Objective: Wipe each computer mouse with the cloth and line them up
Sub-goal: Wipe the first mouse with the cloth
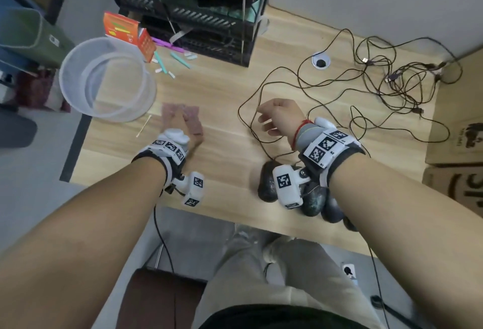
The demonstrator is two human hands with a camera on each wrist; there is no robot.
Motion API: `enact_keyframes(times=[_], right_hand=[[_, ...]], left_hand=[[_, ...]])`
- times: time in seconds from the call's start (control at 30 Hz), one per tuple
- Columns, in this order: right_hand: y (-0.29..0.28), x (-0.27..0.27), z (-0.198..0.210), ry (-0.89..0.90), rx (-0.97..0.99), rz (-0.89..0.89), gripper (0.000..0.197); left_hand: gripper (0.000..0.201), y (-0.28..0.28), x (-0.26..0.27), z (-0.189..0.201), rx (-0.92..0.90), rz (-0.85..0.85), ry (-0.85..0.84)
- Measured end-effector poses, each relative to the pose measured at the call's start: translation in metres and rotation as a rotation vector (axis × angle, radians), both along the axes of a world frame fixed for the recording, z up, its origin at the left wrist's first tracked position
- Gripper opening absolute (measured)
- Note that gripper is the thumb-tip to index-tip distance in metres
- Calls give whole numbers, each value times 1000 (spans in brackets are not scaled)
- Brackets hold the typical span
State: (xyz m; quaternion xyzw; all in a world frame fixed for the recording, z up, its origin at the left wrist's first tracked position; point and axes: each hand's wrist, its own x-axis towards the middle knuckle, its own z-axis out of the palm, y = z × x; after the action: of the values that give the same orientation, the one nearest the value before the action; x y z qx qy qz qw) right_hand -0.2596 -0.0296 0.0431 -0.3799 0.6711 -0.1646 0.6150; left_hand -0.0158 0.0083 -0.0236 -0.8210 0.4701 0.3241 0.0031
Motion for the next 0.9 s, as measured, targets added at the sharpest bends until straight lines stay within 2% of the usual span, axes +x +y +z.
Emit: enact_keyframes(times=[0.03, 0.07, 0.13, 0.17, 0.23, 0.3, 0.37, 0.43, 0.53, 0.63, 0.73, 0.8, 0.87, 0.9], right_hand=[[0, -2, 0, -3, 4, -8, 7], [1, -5, 1, -12, 10, -17, 7], [3, -14, 4, -34, 19, -26, 8], [4, -18, 5, -43, 24, -24, 8], [6, -28, 9, -64, 27, -18, 9], [8, -36, 12, -100, 28, 13, 11], [12, -43, 15, -124, 38, 82, 20], [19, -49, 21, -146, 44, 159, 30], [34, -59, 32, -334, 4, 176, 39], [47, -81, 34, -492, 19, 173, 44], [54, -96, 27, -368, -32, 87, 30], [57, -107, 25, -321, -50, -5, 21], [59, -115, 27, -333, -8, -122, 18], [60, -119, 26, -358, 26, -191, 18]], left_hand=[[71, 0, 1, 1, 18, -5, 9], [60, 2, -1, 3, 64, -22, 29], [22, 7, -12, 16, 114, -39, 74], [19, 9, -16, 18, 106, 4, 144], [38, 10, -32, 29, 57, 147, 277], [26, 9, -54, 51, -28, 273, 415], [38, 9, -83, 70, -47, 326, 525], [21, 12, -110, 82, -31, 366, 644], [21, 18, -139, 94, 1, 447, 795], [27, 25, -165, 108, -15, 401, 817], [17, 30, -173, 108, -65, 386, 751], [9, 35, -177, 107, -47, 433, 724], [15, 44, -179, 100, 5, 474, 653], [19, 50, -178, 92, 42, 443, 561]])
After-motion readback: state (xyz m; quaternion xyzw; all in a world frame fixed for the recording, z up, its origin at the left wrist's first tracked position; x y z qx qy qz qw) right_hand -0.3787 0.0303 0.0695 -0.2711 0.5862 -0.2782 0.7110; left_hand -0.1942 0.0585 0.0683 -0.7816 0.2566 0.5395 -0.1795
